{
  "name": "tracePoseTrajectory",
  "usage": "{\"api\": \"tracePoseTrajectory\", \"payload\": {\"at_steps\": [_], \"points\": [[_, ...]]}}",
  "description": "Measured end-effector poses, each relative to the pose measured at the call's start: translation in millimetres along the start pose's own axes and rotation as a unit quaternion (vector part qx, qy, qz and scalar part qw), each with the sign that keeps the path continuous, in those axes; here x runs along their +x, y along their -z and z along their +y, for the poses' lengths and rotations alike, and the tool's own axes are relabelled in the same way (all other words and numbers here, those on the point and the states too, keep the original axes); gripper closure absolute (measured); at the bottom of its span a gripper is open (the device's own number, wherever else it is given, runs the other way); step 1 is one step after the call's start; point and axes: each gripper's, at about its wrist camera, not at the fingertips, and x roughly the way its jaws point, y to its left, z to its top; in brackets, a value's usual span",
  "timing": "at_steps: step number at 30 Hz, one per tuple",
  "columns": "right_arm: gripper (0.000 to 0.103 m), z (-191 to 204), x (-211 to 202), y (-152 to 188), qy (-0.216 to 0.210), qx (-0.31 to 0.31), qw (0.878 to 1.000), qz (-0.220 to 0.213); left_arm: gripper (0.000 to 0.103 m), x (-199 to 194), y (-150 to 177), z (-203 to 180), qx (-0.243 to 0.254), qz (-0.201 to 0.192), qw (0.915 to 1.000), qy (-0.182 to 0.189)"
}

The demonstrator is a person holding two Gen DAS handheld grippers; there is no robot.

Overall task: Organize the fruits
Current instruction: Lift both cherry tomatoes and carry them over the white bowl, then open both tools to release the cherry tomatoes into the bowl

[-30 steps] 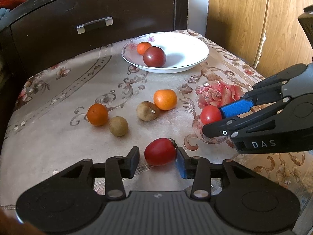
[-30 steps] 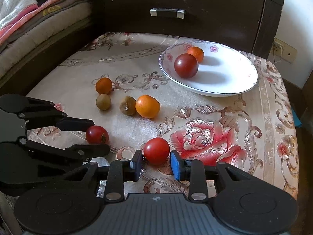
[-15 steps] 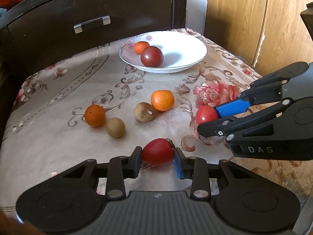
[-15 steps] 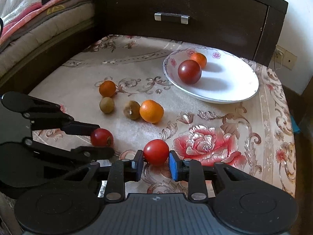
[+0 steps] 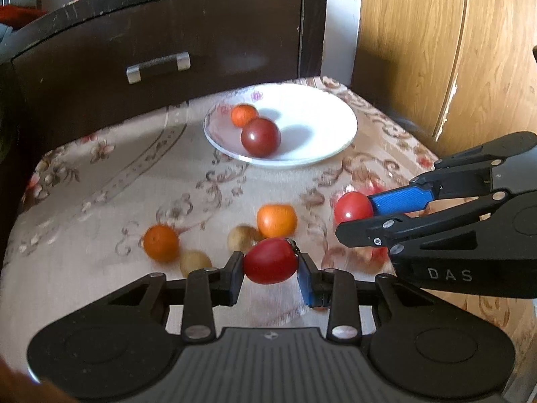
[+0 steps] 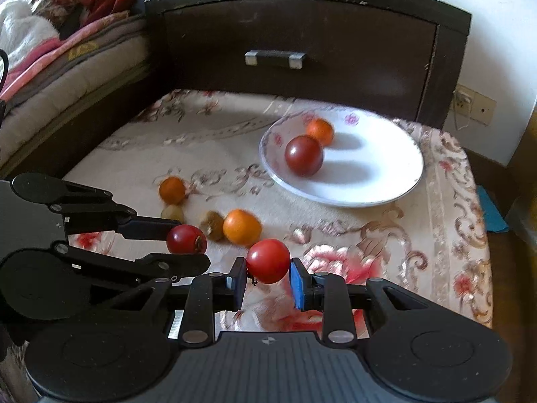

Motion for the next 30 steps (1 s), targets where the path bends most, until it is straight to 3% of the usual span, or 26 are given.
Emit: {"api": "tracePoseTrajectory", "payload": {"at_steps": [19,30], "points": [[0.079,-61.0,21.7,-55.7,0.039,0.052,0.996,-0.055,0.061,43.7,-90.7,3.6,0.022,-0.056,0.998,-0.019],[0.079,-84.3,49.6,-71.0,0.037,0.085,0.994,-0.053,0.062,78.1,-115.3,14.5,0.044,-0.057,0.9971,-0.026]]}}
